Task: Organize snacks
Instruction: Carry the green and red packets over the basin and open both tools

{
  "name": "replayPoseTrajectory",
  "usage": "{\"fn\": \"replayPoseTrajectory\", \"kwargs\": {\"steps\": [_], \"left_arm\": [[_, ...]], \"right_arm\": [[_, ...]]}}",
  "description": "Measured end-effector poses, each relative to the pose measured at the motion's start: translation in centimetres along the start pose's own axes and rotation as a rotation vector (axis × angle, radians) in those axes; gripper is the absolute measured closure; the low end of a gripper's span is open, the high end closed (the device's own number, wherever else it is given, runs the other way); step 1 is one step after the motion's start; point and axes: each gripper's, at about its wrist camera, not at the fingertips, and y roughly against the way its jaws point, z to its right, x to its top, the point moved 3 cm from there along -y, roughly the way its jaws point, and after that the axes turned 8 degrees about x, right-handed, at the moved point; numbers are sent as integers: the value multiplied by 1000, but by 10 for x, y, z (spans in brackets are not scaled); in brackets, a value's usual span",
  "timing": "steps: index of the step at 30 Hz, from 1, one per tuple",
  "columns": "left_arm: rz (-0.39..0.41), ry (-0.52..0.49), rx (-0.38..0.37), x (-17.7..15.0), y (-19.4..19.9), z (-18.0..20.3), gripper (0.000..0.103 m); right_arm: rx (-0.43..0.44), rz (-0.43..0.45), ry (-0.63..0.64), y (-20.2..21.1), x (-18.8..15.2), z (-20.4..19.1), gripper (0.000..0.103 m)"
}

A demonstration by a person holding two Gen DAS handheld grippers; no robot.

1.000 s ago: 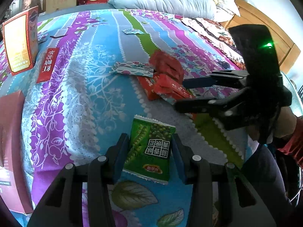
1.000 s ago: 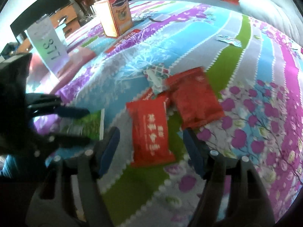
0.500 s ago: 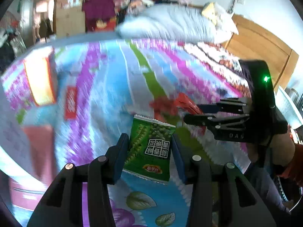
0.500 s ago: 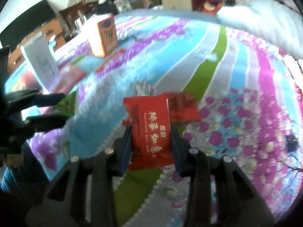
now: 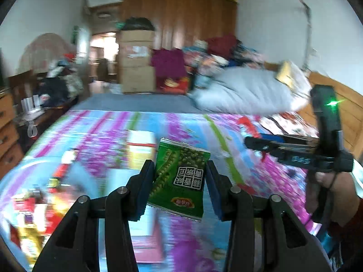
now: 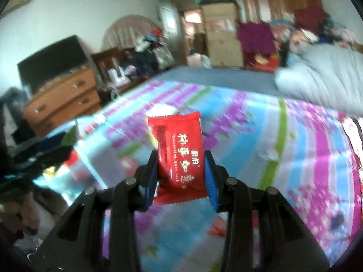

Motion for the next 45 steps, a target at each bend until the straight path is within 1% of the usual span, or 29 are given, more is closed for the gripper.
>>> {"fn": "replayPoseTrajectory", "kwargs": {"steps": [1,3,4,5,7,9,12,13,15,17,21,25,28,45], "left_arm": [[6,18,26,3,4,-13,56],[19,58,90,8,14,-49,56],[20,86,137,10,19,-72,56],[19,104,163,10,21,-87,56],[11,157,236,8,29,-128,56],[0,197,299,1,34,-163,56],[-26,256,384,-14,41,-206,56],[-38,283,412,-21,44,-222,56],[-63,317,460,-35,47,-244,56],[-88,328,488,-44,47,-259,56],[-121,329,512,-56,41,-271,56],[-127,318,510,-60,41,-269,56],[-131,330,509,-62,40,-273,56],[-131,336,507,-61,43,-278,56]], "right_arm": [[18,7,13,-5,7,-10,65],[79,18,47,-19,26,-41,65],[110,20,59,-26,34,-56,65],[138,19,70,-33,39,-69,65],[199,8,94,-50,48,-99,65],[240,-8,114,-64,52,-122,65],[306,-53,138,-92,53,-160,65],[316,-63,146,-97,52,-168,65],[346,-91,160,-112,50,-185,65],[365,-115,163,-123,48,-197,65],[383,-145,176,-135,46,-215,65],[386,-169,186,-142,42,-226,65],[385,-181,188,-145,40,-231,65],[381,-194,196,-152,38,-242,65]]}}
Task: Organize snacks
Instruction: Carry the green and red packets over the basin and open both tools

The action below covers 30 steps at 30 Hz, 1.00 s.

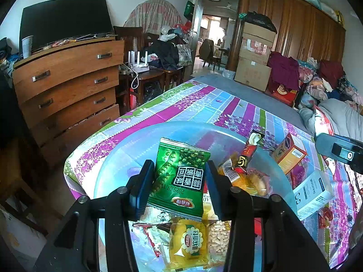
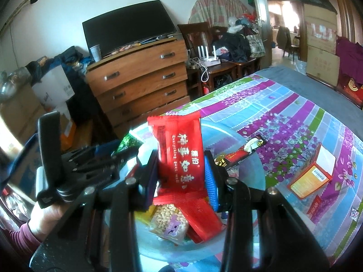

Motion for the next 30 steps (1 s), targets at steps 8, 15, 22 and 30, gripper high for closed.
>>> {"fn": "replayPoseTrajectory", "kwargs": {"steps": [8,15,22,30], "left_arm": [[-4,4,-4,-3,-2,-1,56],[-7,7,4,-5,-2,-1,56],[-29,30,17,-10,-8,-5,56],[-37,37,29,-13,-11,-8,46]], "right_arm": [[2,-2,2,-1,0,-1,65],[7,-13,-2,-8,-2,-4,64],[27,-30,-23,-17,-7,0,62],[39,-44,-29,-20,-7,0,44]]}}
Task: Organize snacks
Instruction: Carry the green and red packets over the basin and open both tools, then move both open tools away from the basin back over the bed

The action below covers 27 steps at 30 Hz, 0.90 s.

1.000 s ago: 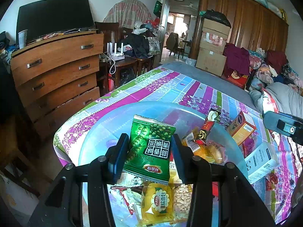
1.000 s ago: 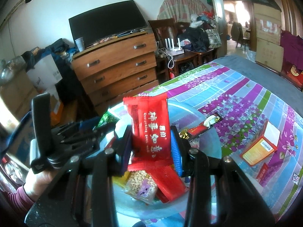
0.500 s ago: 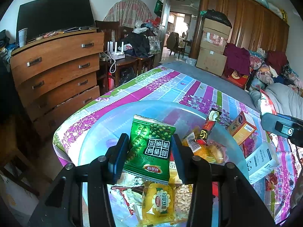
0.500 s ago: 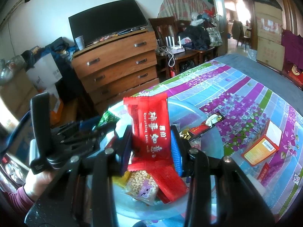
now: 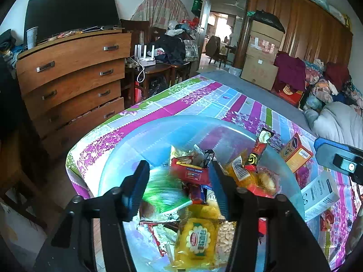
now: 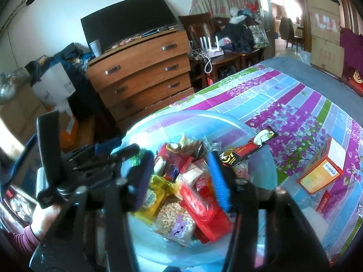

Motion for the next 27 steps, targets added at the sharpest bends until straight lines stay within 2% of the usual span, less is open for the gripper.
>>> {"fn": "replayPoseTrajectory", "kwargs": {"steps": [2,5,9,11,17,19,22,25,27], "left_arm": [[-2,2,2,0,0,0,44],[12,14,6,-1,2,-3,28],[73,14,0,-5,13,-4,8],[111,-9,-12,-10,21,1,7],[115,-45,-71,-20,31,24,7],[123,-44,-115,-22,37,33,7],[154,-74,-223,-28,59,55,6],[168,-154,-335,-37,85,88,6],[172,-197,-439,-45,106,114,6]], "right_arm": [[2,2,0,1,0,-1,44],[5,9,2,3,-4,-5,40],[-2,14,9,7,-22,-12,28],[-18,21,1,12,-42,-13,24],[-102,20,-43,37,-101,-5,21],[-127,31,-46,55,-124,-6,21],[-172,24,-59,82,-162,-3,19],[-223,-14,-122,107,-206,13,19],[-259,-39,-188,123,-234,29,19]]}}
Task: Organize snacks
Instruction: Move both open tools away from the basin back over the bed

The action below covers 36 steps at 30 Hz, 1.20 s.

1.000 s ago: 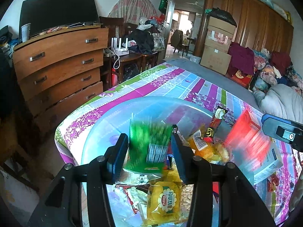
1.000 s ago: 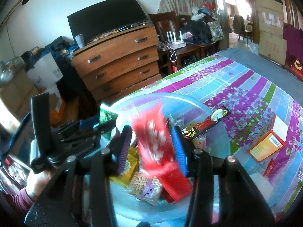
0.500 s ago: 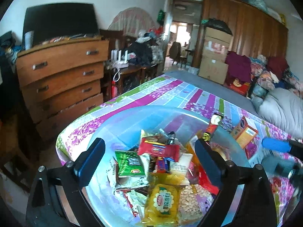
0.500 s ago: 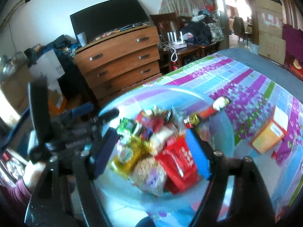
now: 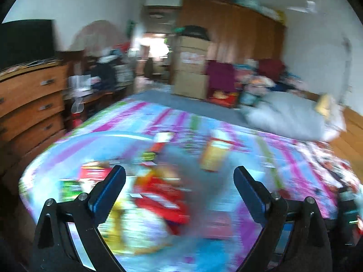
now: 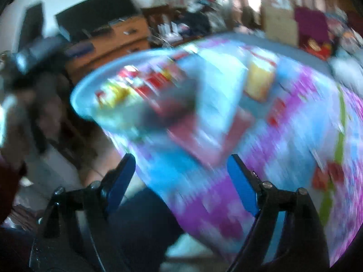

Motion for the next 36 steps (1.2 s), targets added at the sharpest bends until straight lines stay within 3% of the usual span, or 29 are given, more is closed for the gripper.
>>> {"fn": "replayPoseTrajectory", "kwargs": {"steps": [4,9,15,21,24,27,29,30,36], "left_arm": [[3,-114,-154,-6,14,68,6],[-101,-170,-268,-31,-1,132,6],[-230,-135,-304,-53,-28,163,6],[-278,-184,-301,-63,-48,186,7],[-301,-197,-302,-67,-55,193,7],[-332,-216,-306,-73,-63,203,7],[-353,-230,-313,-79,-66,210,7],[-361,-236,-318,-82,-67,214,7],[-393,-251,-357,-92,-68,225,7]], "right_arm": [[-77,-36,-187,23,-47,59,19],[-131,-13,-300,54,-78,109,19],[-175,32,-322,63,-71,168,21],[-257,35,-320,43,-36,252,21],[-273,-5,-302,21,-18,286,21],[-288,-63,-295,-5,-14,306,21],[-301,-98,-310,-16,-19,315,36],[-318,-91,-312,-13,-21,316,42],[-319,-11,-375,37,-46,304,43]]}}
